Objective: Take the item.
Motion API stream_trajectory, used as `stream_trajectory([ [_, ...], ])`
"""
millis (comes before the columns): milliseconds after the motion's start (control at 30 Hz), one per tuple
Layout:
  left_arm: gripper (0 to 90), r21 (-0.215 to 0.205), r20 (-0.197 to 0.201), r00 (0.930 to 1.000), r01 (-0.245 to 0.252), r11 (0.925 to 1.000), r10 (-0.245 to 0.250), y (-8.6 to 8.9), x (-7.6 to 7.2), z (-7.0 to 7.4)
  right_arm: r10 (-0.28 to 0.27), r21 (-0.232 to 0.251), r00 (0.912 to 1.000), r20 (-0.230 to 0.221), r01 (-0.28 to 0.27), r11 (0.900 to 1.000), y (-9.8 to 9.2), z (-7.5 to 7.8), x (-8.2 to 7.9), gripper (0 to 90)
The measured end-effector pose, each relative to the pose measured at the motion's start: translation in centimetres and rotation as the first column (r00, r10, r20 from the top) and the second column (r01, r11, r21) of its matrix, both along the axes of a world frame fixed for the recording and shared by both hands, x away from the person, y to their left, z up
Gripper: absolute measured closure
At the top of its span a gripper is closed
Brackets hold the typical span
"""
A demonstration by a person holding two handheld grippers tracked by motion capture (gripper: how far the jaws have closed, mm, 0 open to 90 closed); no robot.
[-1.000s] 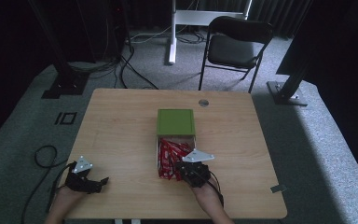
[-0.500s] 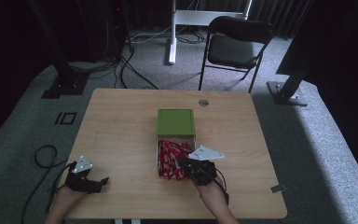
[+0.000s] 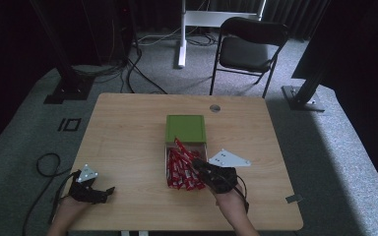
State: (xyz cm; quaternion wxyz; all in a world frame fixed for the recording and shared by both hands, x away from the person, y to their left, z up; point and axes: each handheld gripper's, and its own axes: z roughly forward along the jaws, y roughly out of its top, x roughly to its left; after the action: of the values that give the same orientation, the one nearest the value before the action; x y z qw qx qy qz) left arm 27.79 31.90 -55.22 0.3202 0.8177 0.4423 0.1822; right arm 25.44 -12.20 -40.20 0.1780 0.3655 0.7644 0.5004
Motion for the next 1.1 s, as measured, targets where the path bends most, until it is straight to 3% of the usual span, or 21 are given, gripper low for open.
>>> stream_trajectory([
  [333,0.7,-0.001,0.0,1.0,0.0,1.0,0.0,0.0,0.0,0.0,-0.078,0.029,0.9965,0.029,0.077,0.997,-2.2,0.8,0.9,87.1],
  [633,0.7,0.0,-0.001,1.0,0.0,1.0,0.0,0.0,0.0,0.0,-0.172,0.04,0.9843,0.038,0.171,0.984,-4.4,0.5,2.0,87.1],
  [967,0.7,-0.001,0.0,1.0,-0.001,1.0,0.001,0.0,0.0,0.0,-0.271,0.053,0.9608,0.057,0.269,0.962,-6.2,-0.8,3.3,87.1],
  [1000,0.7,0.0,0.0,1.0,0.0,1.0,0.0,0.0,0.0,0.0,-0.298,0.049,0.9529,0.057,0.295,0.954,-6.6,-1.4,3.7,87.0],
  [1100,0.7,-0.001,0.001,1.0,-0.001,1.0,0.001,0.0,0.0,0.0,-0.329,0.053,0.9432,0.046,0.327,0.944,-7.1,-2.4,4.3,87.0],
])
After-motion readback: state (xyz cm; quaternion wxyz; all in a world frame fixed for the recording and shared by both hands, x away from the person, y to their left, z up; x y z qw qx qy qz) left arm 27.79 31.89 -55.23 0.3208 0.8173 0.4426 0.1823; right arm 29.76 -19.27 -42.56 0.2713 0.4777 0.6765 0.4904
